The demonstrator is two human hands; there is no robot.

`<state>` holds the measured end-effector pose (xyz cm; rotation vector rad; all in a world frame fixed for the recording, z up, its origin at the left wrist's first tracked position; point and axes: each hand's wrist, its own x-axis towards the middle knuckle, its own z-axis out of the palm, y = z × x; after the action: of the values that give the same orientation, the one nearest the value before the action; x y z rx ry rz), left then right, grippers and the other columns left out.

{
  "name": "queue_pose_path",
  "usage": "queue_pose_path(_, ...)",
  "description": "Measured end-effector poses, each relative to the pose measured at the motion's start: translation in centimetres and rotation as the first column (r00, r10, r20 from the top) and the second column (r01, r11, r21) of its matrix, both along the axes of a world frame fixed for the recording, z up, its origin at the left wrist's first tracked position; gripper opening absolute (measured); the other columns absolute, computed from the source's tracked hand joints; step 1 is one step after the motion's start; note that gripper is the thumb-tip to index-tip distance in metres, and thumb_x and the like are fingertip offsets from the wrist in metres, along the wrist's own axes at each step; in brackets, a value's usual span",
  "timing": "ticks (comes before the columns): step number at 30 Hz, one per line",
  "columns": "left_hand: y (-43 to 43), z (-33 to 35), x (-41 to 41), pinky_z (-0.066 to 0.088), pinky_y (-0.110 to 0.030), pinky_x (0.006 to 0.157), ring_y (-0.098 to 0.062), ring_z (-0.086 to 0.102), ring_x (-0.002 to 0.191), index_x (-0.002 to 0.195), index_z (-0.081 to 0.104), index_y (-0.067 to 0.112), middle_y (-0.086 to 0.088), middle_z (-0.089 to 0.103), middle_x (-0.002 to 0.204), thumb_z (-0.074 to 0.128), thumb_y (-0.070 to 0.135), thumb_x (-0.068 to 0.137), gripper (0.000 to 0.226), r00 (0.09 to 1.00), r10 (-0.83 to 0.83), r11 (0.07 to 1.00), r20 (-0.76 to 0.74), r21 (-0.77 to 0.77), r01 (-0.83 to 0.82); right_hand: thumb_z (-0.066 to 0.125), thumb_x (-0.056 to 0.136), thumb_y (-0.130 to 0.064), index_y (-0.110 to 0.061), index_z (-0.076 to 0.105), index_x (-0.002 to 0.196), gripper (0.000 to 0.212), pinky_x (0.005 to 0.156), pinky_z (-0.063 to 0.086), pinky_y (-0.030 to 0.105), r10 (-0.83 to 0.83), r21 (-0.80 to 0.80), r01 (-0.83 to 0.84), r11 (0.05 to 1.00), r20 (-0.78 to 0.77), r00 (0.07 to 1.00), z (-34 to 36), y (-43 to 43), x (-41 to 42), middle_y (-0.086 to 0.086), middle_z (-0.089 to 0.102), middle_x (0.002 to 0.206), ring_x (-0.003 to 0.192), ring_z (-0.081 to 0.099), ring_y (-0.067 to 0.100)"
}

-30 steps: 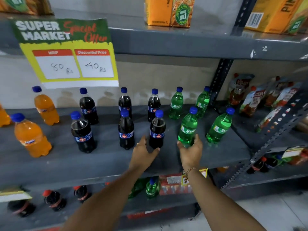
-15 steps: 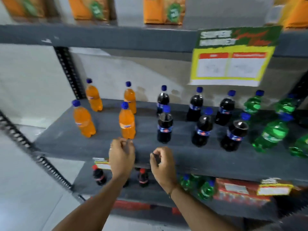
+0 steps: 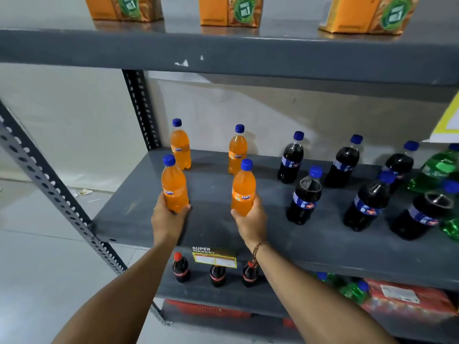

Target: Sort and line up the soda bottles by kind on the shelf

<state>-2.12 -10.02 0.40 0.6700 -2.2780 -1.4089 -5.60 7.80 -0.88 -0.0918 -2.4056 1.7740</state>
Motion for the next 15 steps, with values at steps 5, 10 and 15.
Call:
queue_pose_path(5, -0.47, -0.53, -0.23, 0.042, -0.036, 0.085, -0.031, 0.059, 0.103, 0.114, 0.057, 0.015, -0.012, 0.067, 0.111, 0.07, 0.024, 0.081, 0.037, 1.0, 0.022, 1.0, -0.011, -0.005, -0.022, 0.077, 0.073, -0.02, -0.013, 0.05, 0.121, 0.055, 0.078, 0.048, 0.027, -0.018, 0.001, 0.018, 1.0, -0.015, 1.0, -0.28, -0.28, 0.31, 0.009, 0.065, 0.113, 0.091, 0.06, 0.018)
queue_pose_path(10, -0.77, -0.78, -0.48, 0.045, -0.044, 0.092, -0.033, 0.059, 0.105, 0.118, 0.055, 0.016, -0.013, 0.066, 0.114, 0.069, 0.027, 0.081, 0.041, 1.0, 0.02, 1.0, 0.005, -0.02, -0.02, 0.078, 0.071, -0.024, -0.014, 0.054, 0.116, 0.052, 0.077, 0.05, 0.024, 0.024, 0.006, -0.024, 1.0, -0.023, 0.999, -0.08, -0.42, 0.5, 0.005, 0.068, 0.107, 0.085, 0.062, 0.014)
queue_pose_path(15, -0.65, -0.76, -0.25, 0.045, -0.044, 0.089, -0.033, 0.059, 0.101, 0.122, 0.053, 0.015, -0.014, 0.066, 0.111, 0.068, 0.028, 0.082, 0.044, 1.0, 0.003, 0.999, -0.01, -0.037, -0.004, 0.078, 0.072, -0.023, -0.018, 0.052, 0.119, 0.054, 0.065, 0.044, 0.003, 0.069, 0.013, -0.068, 0.998, -0.019, 0.997, 0.3, -0.16, 0.83, 0.0, 0.066, 0.104, 0.084, 0.059, 0.01)
